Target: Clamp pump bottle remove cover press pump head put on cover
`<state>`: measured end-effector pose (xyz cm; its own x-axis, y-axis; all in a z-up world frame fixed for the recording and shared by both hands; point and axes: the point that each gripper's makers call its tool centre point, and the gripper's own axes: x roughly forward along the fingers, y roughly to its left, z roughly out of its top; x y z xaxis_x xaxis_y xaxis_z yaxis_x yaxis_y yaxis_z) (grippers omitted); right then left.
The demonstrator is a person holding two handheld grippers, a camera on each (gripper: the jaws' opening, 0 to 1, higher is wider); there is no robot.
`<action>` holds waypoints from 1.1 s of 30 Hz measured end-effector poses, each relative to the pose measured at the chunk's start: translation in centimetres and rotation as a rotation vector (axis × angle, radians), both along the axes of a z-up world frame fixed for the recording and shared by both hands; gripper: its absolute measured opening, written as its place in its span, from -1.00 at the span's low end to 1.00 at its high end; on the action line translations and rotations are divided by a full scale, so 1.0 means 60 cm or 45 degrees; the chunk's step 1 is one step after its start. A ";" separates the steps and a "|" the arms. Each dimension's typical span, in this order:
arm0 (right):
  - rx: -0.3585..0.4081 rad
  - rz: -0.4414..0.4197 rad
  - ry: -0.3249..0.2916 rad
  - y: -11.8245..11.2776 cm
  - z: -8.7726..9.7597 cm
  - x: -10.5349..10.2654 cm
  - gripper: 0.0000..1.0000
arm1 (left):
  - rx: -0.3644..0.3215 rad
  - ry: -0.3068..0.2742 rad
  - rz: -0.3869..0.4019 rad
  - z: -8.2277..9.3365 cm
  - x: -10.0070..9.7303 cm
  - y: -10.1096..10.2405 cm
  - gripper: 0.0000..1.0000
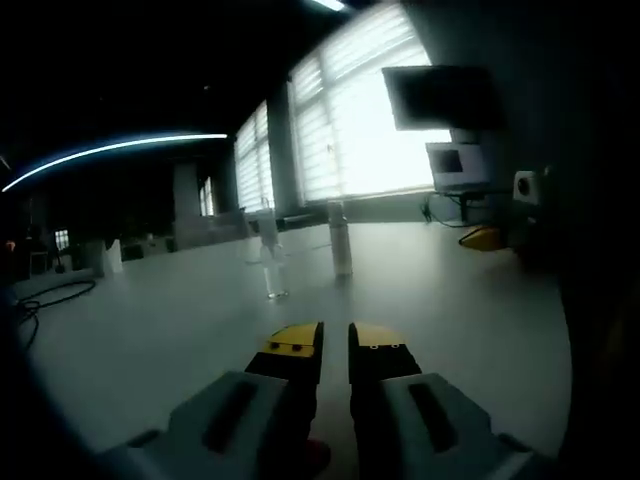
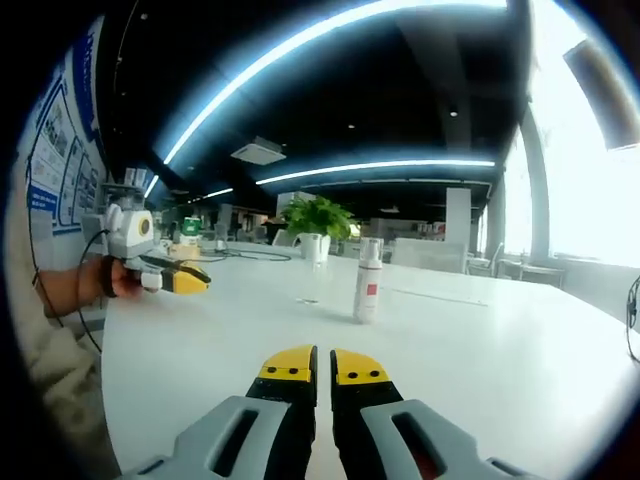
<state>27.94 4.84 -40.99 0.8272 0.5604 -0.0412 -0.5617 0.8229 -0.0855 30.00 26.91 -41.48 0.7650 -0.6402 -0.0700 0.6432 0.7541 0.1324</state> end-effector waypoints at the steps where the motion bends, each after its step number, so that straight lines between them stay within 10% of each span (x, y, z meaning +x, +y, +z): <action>1: -0.003 0.001 -0.001 0.000 0.000 0.000 -0.98 | 0.003 0.001 0.001 -0.001 0.000 0.000 -0.95; 33: -0.055 -0.020 -0.011 -0.001 -0.005 0.001 -0.98 | 0.029 0.002 0.018 -0.005 0.004 0.002 -0.93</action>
